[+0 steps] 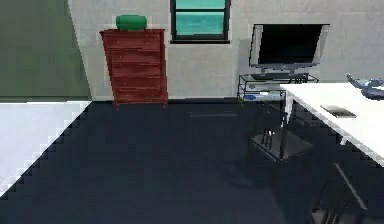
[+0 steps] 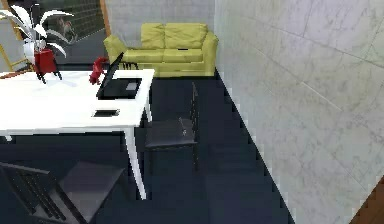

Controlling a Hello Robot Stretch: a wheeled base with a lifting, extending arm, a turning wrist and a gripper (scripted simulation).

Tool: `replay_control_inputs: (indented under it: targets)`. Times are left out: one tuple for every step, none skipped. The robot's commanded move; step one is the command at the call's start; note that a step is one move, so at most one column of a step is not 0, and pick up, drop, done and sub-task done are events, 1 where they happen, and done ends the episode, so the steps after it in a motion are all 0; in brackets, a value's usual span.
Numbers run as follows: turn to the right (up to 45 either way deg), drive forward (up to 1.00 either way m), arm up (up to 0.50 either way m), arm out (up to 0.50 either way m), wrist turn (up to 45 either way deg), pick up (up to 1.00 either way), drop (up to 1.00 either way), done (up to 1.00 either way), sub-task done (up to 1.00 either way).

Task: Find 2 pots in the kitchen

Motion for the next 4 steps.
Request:
replay_control_inputs:
  targets:
    - [-12.0,0.0,0.0,0.0,0.0,0.0,0.0,0.0,0.0]
    - [0.0,0.2,0.0,0.0,0.0,0.0,0.0,0.0,0.0]
    - [-45.0,0.0,0.0,0.0,0.0,0.0,0.0,0.0,0.0]
    - [-15.0,0.0,0.0,0.0,0.0,0.0,0.0,0.0,0.0]
